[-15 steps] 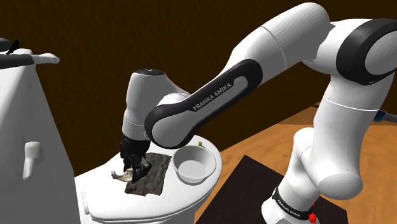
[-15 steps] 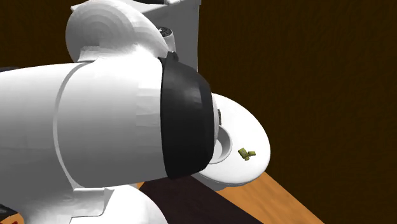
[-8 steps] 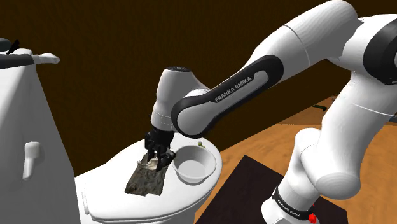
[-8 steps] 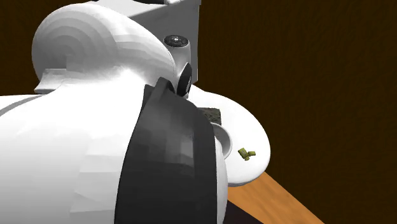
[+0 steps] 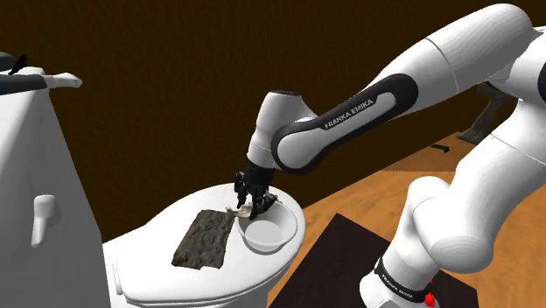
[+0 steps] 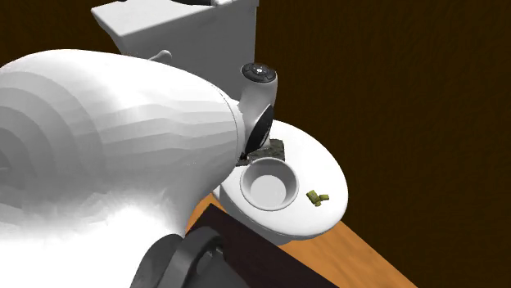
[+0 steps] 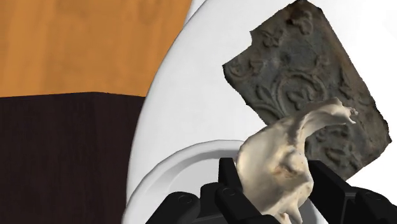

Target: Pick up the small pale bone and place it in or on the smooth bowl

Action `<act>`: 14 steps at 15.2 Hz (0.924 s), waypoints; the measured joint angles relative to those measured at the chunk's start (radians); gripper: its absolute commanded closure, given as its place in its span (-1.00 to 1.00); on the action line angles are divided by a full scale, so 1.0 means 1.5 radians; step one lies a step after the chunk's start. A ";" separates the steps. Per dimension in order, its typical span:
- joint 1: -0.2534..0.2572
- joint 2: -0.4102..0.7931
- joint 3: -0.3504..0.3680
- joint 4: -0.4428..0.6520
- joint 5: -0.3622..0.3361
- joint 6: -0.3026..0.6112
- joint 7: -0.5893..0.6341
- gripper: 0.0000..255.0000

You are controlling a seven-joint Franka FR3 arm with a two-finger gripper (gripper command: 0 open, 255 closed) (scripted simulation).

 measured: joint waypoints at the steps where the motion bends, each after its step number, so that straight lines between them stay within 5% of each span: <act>1: -0.005 -0.020 -0.009 -0.016 0.000 -0.006 -0.013 1.00; 7: -0.049 -0.098 -0.078 -0.088 -0.017 -0.024 -0.109 1.00; 14: -0.044 -0.054 -0.091 -0.116 -0.001 0.045 -0.140 1.00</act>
